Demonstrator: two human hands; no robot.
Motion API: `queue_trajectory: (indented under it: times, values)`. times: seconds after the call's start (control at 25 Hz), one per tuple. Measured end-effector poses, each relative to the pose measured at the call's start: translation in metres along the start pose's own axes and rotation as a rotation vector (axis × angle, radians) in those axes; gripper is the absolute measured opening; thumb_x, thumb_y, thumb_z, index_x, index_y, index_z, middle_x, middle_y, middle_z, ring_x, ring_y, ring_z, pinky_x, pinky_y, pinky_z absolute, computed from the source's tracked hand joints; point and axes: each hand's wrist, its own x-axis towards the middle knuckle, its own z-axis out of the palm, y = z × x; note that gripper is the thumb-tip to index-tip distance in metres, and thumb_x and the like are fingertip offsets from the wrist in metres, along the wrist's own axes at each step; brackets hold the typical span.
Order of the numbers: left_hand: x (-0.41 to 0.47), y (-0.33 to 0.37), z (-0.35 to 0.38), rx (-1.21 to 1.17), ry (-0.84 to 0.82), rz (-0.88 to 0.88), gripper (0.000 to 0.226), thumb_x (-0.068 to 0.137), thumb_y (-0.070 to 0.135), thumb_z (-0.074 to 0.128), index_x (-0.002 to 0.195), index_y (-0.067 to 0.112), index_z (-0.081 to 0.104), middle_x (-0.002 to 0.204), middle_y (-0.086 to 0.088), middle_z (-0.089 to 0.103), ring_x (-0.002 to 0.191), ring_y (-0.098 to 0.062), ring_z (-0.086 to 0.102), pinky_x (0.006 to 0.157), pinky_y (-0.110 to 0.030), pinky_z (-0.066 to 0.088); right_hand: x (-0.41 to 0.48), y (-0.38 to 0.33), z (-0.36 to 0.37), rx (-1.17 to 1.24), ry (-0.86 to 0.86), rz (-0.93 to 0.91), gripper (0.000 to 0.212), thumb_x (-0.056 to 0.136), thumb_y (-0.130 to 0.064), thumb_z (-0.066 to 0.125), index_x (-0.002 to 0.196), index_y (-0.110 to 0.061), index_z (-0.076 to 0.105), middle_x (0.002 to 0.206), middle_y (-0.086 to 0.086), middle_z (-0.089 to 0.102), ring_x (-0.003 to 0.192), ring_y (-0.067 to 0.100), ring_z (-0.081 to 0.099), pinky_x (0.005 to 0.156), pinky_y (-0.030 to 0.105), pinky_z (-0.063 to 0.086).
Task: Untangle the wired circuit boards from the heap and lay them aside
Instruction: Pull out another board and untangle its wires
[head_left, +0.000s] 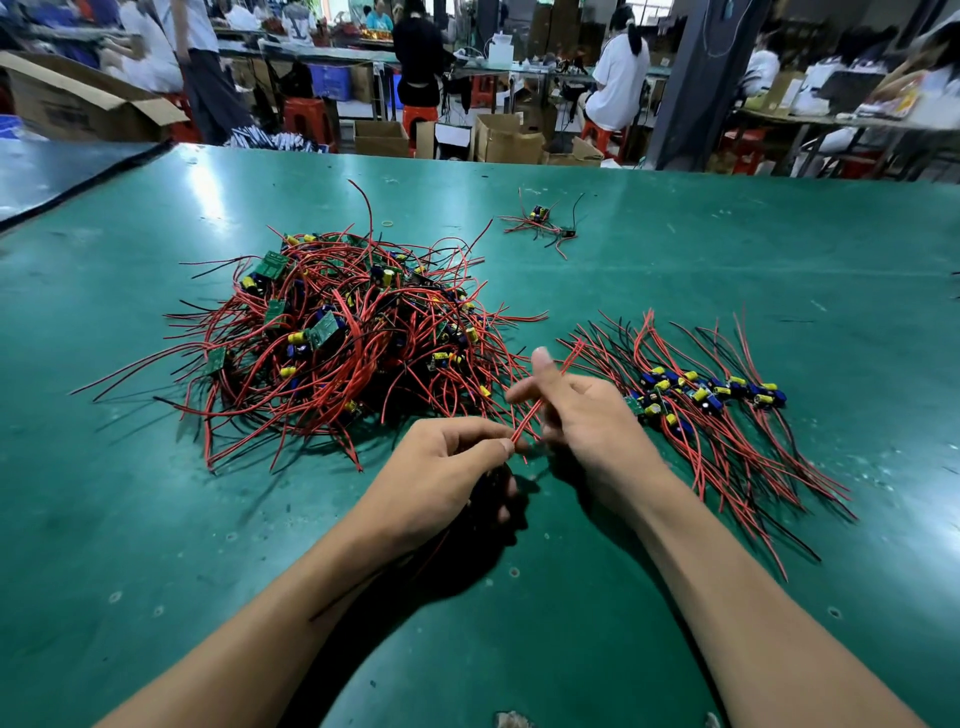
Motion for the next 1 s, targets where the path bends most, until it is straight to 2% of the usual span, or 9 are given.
queue_trajectory:
  times: [0.12,0.2,0.36,0.48,0.56,0.72,0.8,0.88,1.0]
  values:
    - [0.0,0.001,0.0,-0.058,0.02,0.034,0.02,0.097,0.003,0.053,0.089,-0.013,0.061,0.063,-0.018,0.061,0.041,-0.023,0.058,0.04,-0.029,0.05,-0.008,0.006,0.008,0.14,-0.356,0.11,0.042,0.094,-0.052,0.063,0.103,-0.012,0.073,0.055,0.009,0.054,0.041,0.021,0.058,0.042,0.026,0.046]
    - [-0.001,0.001,-0.001,-0.042,0.035,0.065,0.024,0.097,0.002,0.052,0.083,-0.015,0.059,0.063,-0.017,0.062,0.041,-0.023,0.057,0.039,-0.028,0.049,-0.011,0.008,0.01,0.122,-0.435,0.109,0.043,0.094,-0.052,0.063,0.105,-0.012,0.072,0.056,0.013,0.058,0.045,0.025,0.062,0.045,0.029,0.048]
    - [0.0,-0.001,-0.001,-0.06,0.057,0.041,0.023,0.097,0.007,0.055,0.079,-0.002,0.065,0.063,-0.017,0.061,0.04,-0.02,0.054,0.04,-0.024,0.047,-0.004,0.007,0.001,0.044,-0.348,0.063,0.048,0.096,-0.053,0.06,0.099,-0.008,0.075,0.06,0.02,0.061,0.052,0.027,0.063,0.053,0.03,0.05]
    - [0.001,-0.002,-0.002,-0.019,0.046,0.04,0.021,0.096,0.009,0.057,0.078,0.005,0.067,0.06,-0.012,0.063,0.042,-0.019,0.054,0.043,-0.023,0.046,0.004,0.006,-0.009,-0.175,-0.127,-0.06,0.048,0.093,-0.057,0.06,0.09,-0.013,0.079,0.061,0.011,0.036,0.045,0.014,0.037,0.05,0.024,0.04]
    - [0.001,-0.001,-0.003,0.014,0.028,0.048,0.022,0.095,0.01,0.058,0.076,0.007,0.069,0.06,-0.011,0.064,0.043,-0.02,0.055,0.046,-0.023,0.046,0.007,0.005,-0.012,-0.075,-0.015,-0.083,0.046,0.091,-0.053,0.063,0.085,-0.01,0.079,0.058,0.006,0.026,0.041,0.008,0.028,0.048,0.021,0.045]
    - [0.001,0.0,-0.002,0.033,0.0,0.053,0.023,0.095,0.01,0.059,0.075,0.008,0.069,0.06,-0.01,0.065,0.045,-0.02,0.056,0.047,-0.023,0.047,0.009,-0.003,-0.01,0.21,0.067,0.049,0.051,0.096,-0.051,0.056,0.068,-0.013,0.077,0.053,-0.006,0.034,0.036,0.005,0.023,0.034,0.015,0.023]
    - [0.002,0.0,-0.003,0.036,-0.018,0.05,0.024,0.095,0.011,0.06,0.073,0.01,0.071,0.06,-0.011,0.065,0.046,-0.021,0.056,0.048,-0.023,0.047,0.011,-0.008,-0.011,0.386,0.034,0.176,0.062,0.099,-0.053,0.048,0.058,-0.015,0.074,0.052,-0.006,0.037,0.035,0.003,0.023,0.031,0.016,0.019]
    - [0.001,0.001,-0.004,0.044,-0.039,0.047,0.023,0.094,0.011,0.06,0.074,0.01,0.071,0.061,-0.011,0.065,0.047,-0.021,0.056,0.049,-0.024,0.047,0.011,-0.011,-0.015,0.529,-0.039,0.254,0.062,0.098,-0.053,0.047,0.052,-0.016,0.067,0.055,-0.004,0.035,0.033,0.002,0.022,0.029,0.015,0.018]
    - [0.001,0.0,-0.005,0.057,-0.034,0.05,0.022,0.094,0.009,0.061,0.075,0.009,0.071,0.06,-0.011,0.065,0.047,-0.021,0.057,0.049,-0.025,0.048,0.009,-0.011,-0.015,0.531,-0.075,0.267,0.056,0.093,-0.053,0.052,0.052,-0.016,0.062,0.06,-0.002,0.03,0.032,0.002,0.021,0.028,0.014,0.019]
